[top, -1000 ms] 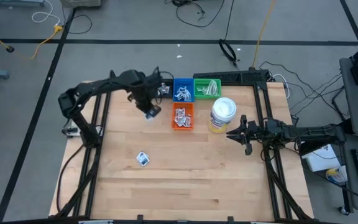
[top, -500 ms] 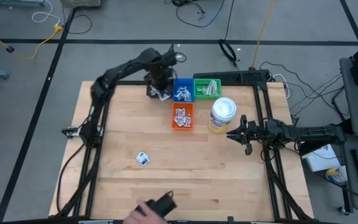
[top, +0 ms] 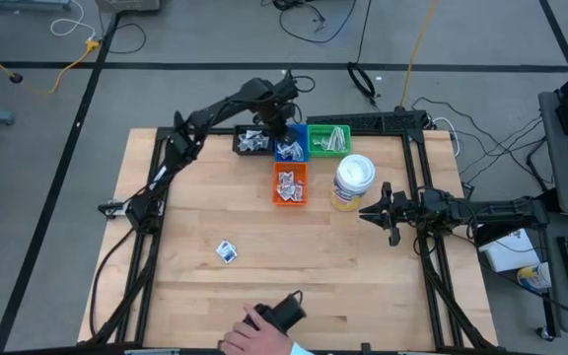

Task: Pick & Place First Aid Supplies
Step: Put the blue alcohol pad into the blue bin

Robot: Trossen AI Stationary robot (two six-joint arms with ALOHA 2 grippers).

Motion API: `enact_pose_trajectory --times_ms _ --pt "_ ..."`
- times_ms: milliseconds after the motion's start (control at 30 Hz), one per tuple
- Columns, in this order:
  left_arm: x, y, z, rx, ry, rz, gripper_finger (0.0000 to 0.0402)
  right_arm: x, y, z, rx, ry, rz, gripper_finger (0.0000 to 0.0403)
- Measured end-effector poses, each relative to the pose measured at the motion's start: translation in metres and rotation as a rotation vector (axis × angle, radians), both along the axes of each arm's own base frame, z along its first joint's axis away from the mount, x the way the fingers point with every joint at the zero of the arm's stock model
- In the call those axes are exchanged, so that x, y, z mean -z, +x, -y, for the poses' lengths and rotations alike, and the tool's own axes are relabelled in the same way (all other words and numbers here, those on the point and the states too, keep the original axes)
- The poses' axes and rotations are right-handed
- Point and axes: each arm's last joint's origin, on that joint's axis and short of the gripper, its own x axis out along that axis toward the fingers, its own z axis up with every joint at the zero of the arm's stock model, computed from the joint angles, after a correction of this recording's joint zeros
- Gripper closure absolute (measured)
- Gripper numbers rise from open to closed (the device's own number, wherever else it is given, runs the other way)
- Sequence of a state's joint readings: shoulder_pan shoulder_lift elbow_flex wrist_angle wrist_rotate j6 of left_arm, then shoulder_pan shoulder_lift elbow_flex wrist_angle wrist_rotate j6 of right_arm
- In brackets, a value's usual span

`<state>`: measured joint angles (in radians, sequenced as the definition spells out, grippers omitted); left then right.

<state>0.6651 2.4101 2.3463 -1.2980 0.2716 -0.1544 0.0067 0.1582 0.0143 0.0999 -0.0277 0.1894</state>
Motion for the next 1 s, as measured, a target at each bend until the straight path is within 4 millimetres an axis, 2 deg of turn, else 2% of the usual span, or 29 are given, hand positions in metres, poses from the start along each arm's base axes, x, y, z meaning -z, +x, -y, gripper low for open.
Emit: enact_pose_trajectory --times_ms 167,300,400,633,800,1000 --pt "0.003 0.009 0.002 0.011 0.026 0.035 0.0399 0.000 0.000 0.000 0.000 0.000 0.000 0.0344" --pt "0.002 0.009 0.000 -0.004 0.033 0.037 0.0376 0.000 0.000 0.000 0.000 0.000 0.000 0.0344" --pt "0.003 0.009 0.000 0.002 0.036 0.036 0.0337 0.000 0.000 0.000 0.000 0.000 0.001 0.0344" --pt "-0.002 0.006 0.003 0.002 0.046 0.014 0.0207 0.000 0.000 0.000 0.000 0.000 0.000 0.0344" --pt "-0.016 -0.001 0.021 -0.048 0.021 -0.096 0.0160 0.000 0.000 0.000 0.000 0.000 0.000 0.0344" --pt "-0.020 -0.002 0.048 -0.063 -0.027 -0.233 0.0152 0.000 0.000 0.000 0.000 0.000 0.000 0.0344"
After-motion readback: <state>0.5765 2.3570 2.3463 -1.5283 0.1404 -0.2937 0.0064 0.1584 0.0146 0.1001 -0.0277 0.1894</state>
